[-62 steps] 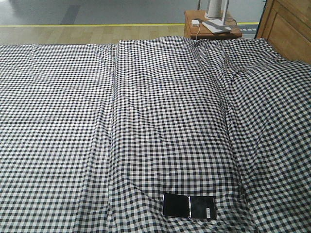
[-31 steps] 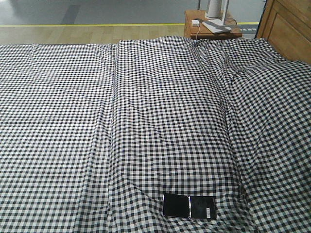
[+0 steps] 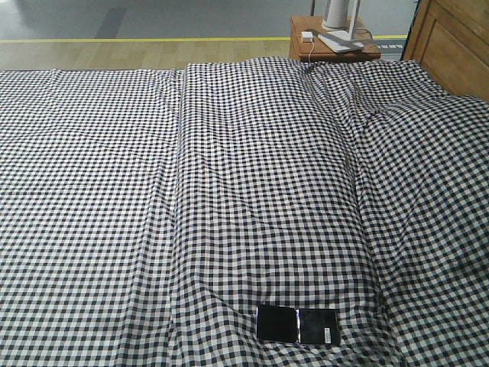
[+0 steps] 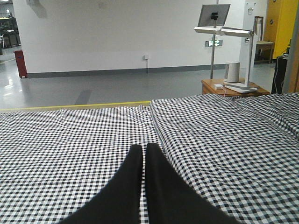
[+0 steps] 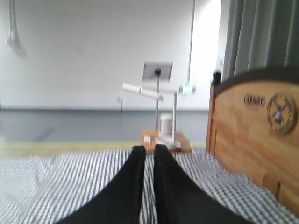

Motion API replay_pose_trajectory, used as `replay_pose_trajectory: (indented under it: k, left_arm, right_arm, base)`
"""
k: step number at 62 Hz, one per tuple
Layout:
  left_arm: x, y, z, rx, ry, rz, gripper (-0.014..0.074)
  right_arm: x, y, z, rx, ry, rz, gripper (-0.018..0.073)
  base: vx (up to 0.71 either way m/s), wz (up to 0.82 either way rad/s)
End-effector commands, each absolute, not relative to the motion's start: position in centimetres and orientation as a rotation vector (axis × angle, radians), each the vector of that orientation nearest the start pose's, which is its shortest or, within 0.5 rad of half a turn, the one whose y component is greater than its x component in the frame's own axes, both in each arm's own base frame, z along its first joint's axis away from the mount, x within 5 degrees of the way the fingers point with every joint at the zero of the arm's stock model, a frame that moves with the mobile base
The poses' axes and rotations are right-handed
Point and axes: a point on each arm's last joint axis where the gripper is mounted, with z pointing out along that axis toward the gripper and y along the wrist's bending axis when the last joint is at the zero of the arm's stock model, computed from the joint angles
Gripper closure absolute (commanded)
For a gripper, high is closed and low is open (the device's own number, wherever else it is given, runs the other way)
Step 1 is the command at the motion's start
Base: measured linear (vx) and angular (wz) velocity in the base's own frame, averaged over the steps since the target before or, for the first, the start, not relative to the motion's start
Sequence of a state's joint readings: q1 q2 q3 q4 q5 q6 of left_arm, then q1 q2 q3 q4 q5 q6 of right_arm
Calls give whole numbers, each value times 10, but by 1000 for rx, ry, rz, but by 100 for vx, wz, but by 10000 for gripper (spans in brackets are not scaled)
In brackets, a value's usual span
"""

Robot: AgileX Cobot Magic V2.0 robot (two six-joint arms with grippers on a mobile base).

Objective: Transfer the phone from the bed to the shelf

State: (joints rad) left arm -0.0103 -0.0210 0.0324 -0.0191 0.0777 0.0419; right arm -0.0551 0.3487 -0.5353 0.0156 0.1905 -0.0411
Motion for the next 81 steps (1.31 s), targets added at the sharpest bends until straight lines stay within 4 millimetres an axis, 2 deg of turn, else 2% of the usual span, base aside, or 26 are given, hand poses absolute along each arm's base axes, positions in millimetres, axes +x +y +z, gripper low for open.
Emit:
replay_pose_trajectory:
  k: [1, 10, 14, 22, 34, 47, 58, 65, 81]
  left_arm:
    - [54, -1, 212, 17, 1465, -1, 596]
    - [54, -1, 212, 17, 1465, -1, 596]
    - [54, -1, 212, 17, 1465, -1, 596]
    - [54, -1, 212, 17, 1465, -1, 596]
    - [54, -1, 212, 17, 1465, -1, 596]
    - [54, -1, 212, 17, 1465, -1, 596]
    - [54, -1, 212, 17, 1465, -1, 596]
    - [54, -1, 212, 17, 1465, -1, 596]
    - [54, -1, 212, 17, 1465, -1, 596]
  right_arm:
    - [95, -5, 373, 19, 1539, -69, 402]
    - [129, -7, 369, 19, 1701, -65, 162]
    - [145, -8, 362, 17, 1758, -65, 25]
    - [169, -10, 344, 18, 1873, -62, -170]
    - [198, -11, 317, 27, 2063, -46, -158]
    - [230, -12, 306, 49, 2339, -9, -137]
    - [260, -20, 285, 105, 2559, 44, -132]
    - [276, -36, 263, 123, 2640, 148, -129]
    - [304, -64, 202, 151, 2675, 512, -117]
  base:
    - [0, 0]
    - [0, 0]
    - [0, 0]
    - [0, 0]
    - [0, 0]
    - [0, 0]
    - [0, 0]
    - [0, 0]
    - [0, 0]
